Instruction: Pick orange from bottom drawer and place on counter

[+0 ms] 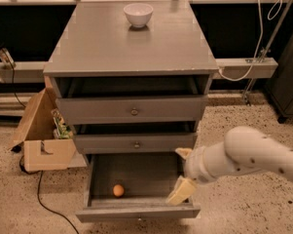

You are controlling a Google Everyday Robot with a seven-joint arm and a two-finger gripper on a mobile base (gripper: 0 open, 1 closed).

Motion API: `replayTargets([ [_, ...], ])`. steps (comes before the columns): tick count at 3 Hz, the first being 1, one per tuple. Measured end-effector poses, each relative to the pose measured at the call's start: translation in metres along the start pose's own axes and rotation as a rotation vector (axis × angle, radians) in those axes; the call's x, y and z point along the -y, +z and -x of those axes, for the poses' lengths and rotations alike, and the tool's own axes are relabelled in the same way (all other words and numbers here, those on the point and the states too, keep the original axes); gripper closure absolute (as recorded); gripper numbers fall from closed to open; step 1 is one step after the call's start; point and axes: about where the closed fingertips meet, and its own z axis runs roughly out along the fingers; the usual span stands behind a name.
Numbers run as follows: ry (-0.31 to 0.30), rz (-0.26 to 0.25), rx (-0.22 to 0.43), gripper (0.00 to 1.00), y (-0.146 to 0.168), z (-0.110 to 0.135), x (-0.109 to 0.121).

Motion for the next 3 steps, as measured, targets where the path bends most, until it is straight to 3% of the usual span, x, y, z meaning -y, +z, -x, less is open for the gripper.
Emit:
replayTargets([
  [1,-0.043,-0.029,-0.03,0.0,0.053,-0.02,0.0],
  [2,-0.047,-0.051,0.005,0.0,0.119,-0.025,0.014],
  [3,-0.046,-0.051,0.006,0.0,0.121,-0.026,0.015],
])
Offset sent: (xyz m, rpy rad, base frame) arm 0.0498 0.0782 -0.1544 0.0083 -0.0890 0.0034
